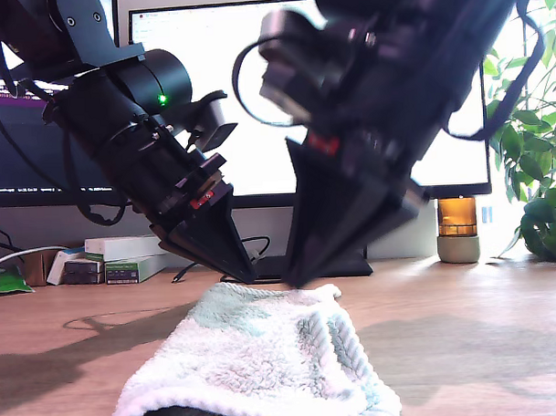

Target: Fold the tea towel to a neat square and place it to the right

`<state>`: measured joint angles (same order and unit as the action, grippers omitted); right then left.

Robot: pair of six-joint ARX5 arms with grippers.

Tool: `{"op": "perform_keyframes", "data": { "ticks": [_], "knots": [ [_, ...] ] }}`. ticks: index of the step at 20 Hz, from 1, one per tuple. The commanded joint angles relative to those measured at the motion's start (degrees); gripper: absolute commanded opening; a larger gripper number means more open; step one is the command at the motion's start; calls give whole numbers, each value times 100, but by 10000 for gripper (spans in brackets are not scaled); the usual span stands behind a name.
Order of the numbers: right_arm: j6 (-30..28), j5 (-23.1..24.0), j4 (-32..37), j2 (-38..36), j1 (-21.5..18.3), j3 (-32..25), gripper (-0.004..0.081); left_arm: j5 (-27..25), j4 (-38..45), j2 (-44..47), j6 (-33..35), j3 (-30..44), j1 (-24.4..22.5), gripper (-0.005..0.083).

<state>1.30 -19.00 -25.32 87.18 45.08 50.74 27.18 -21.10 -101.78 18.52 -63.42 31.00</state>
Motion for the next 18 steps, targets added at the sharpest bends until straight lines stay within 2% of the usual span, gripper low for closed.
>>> {"op": "perform_keyframes", "data": {
  "ticks": [1, 2, 9, 14, 18],
  "knots": [
    [-111, -37, 98, 286, 35, -114, -11, -212, 42, -177, 131, 109, -22, -24],
    [-120, -37, 173, 352, 39, -114, -11, -358, 81, -232, 146, 109, -20, -24],
    [-155, 7, 149, 535, 37, -114, -11, -323, 621, -654, 85, 109, -2, -24],
    [-173, 214, -28, 610, 26, -114, -11, -466, 778, -855, -59, 109, -4, -24],
    [-109, 197, 17, 835, 28, -114, -11, -474, 800, -922, -170, 109, 15, -24]
  ]
}}
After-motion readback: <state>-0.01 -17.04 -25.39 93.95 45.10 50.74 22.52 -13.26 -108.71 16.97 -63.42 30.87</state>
